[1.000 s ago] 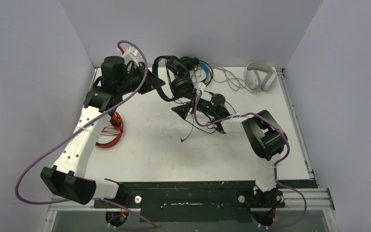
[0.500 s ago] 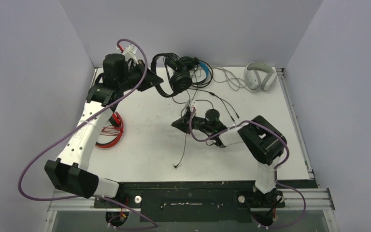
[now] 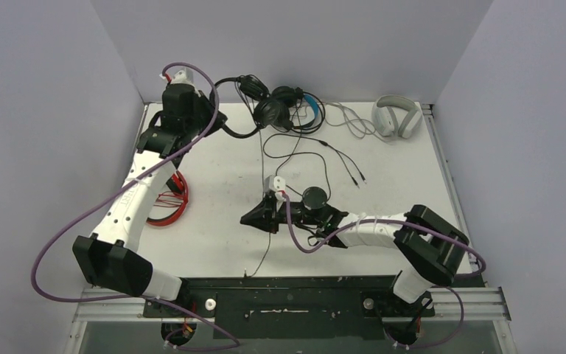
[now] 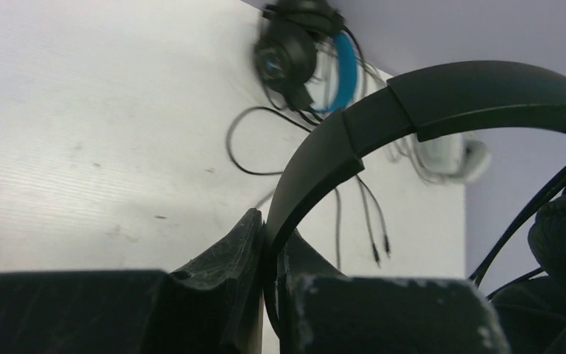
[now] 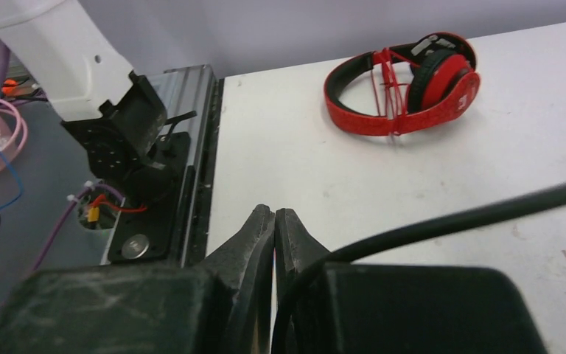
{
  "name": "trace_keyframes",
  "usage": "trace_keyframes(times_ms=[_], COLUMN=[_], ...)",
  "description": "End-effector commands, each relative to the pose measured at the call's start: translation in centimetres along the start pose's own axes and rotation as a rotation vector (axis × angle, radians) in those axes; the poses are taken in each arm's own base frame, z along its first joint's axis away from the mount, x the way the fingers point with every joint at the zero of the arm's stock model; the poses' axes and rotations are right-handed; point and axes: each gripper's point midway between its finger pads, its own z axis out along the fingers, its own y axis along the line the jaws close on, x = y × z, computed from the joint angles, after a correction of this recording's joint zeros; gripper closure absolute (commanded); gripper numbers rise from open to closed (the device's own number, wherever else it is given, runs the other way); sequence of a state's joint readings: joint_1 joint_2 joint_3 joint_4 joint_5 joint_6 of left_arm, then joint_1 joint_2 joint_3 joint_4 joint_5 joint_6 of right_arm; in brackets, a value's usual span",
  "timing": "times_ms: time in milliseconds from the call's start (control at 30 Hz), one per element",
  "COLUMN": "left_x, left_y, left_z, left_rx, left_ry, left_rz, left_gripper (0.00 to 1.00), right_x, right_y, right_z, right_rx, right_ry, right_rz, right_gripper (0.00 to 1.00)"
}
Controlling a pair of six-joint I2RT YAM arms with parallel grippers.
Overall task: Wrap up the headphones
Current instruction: Wrap the headphones around the headphones.
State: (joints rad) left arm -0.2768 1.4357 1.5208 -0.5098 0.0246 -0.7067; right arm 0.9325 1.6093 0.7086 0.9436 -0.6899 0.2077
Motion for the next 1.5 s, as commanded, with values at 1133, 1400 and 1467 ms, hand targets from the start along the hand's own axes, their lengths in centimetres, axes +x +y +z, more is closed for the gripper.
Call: trace_keyframes(times_ms=[1133, 1400, 1467], left_x=[13.4, 14.7, 14.8], left_y=[5.8, 0.9, 0.0], left_z=[-2.2, -3.8, -4.2], left_rx=[-0.133, 0.115, 0.157], left_ry=[0.445, 0.439, 0.431], left_rz=[1.198, 1.039, 1.017], left_gripper=[1.0, 1.0, 1.0], right_x=[-5.1, -7.7, -7.7], right_y=[-15.0, -15.0, -14.6], right_z=[-13.3, -13.8, -13.8], right_rx=[0.745, 0.705, 0.658], right_ry=[0.592, 0.193, 0.137], right_rz=[-0.169, -0.182, -0.166], right_gripper=[0.9, 0.85, 0.85])
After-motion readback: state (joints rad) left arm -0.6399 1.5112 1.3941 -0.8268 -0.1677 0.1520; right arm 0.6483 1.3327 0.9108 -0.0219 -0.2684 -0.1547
